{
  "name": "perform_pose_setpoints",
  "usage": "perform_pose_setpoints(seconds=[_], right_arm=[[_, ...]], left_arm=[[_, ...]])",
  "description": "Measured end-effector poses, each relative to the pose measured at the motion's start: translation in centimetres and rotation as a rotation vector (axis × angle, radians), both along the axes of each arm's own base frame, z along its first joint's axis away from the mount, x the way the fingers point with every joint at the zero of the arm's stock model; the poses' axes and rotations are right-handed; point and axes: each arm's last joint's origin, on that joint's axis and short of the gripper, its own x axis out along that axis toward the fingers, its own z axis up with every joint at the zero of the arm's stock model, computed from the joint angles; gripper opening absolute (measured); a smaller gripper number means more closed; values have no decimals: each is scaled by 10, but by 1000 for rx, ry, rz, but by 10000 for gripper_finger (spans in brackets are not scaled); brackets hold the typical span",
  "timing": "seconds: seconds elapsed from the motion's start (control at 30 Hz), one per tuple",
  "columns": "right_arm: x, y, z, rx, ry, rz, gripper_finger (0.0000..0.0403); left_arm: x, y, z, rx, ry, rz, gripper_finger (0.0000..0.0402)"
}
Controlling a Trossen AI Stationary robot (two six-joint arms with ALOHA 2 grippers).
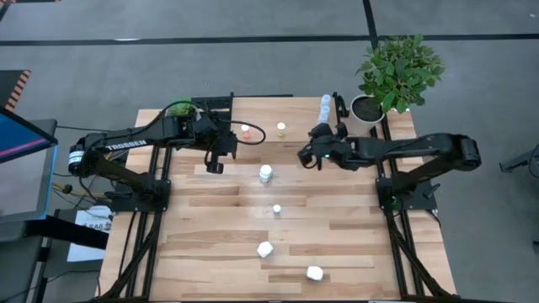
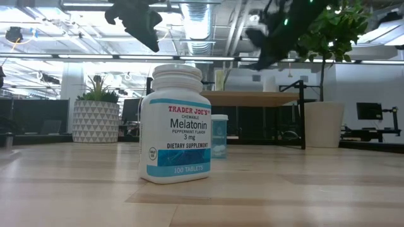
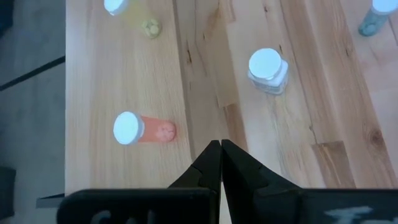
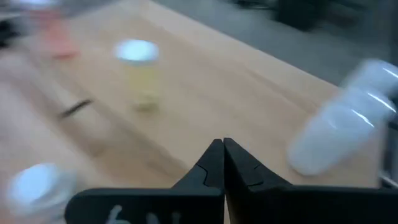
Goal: Pick and place medicine bottles onto shelf by color
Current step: Put the orange pill on the shelf
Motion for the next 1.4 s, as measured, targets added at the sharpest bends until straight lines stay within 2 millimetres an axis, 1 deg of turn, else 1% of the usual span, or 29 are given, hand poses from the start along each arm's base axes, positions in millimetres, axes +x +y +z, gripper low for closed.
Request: perform_pose_setpoints(seconds=[0.17,0.3,0.43,0.53,0.73,0.83,0.9,1.03,1.23,1.4], right_arm=[[-6,11,27,13,-19,225,30],[-4,16,44,-25,-31,381,60],[4,18,58,-54,-50,527,105],[9,18,64,-82,-40,559,144],[7,18,69,-107,-26,572,211],[5,18,69,-104,-18,571,231],[3,18,66,-90,19,573,237],[0,18,62,-65,61,570,239],[-1,18,60,-29,62,551,239],[-1,18,60,-28,64,551,239]], left_arm=[[0,0,0,-31,-23,46,0],[2,0,1,-52,-51,80,5],[2,0,2,-50,-62,81,30],[4,1,3,-50,-81,86,61],[7,4,2,-50,-106,119,137],[11,12,-3,-49,-90,168,167],[12,18,-6,-43,-80,217,179],[15,32,-13,-47,-68,276,185],[24,49,-21,-51,-94,318,183],[25,62,-27,-54,-80,361,183]])
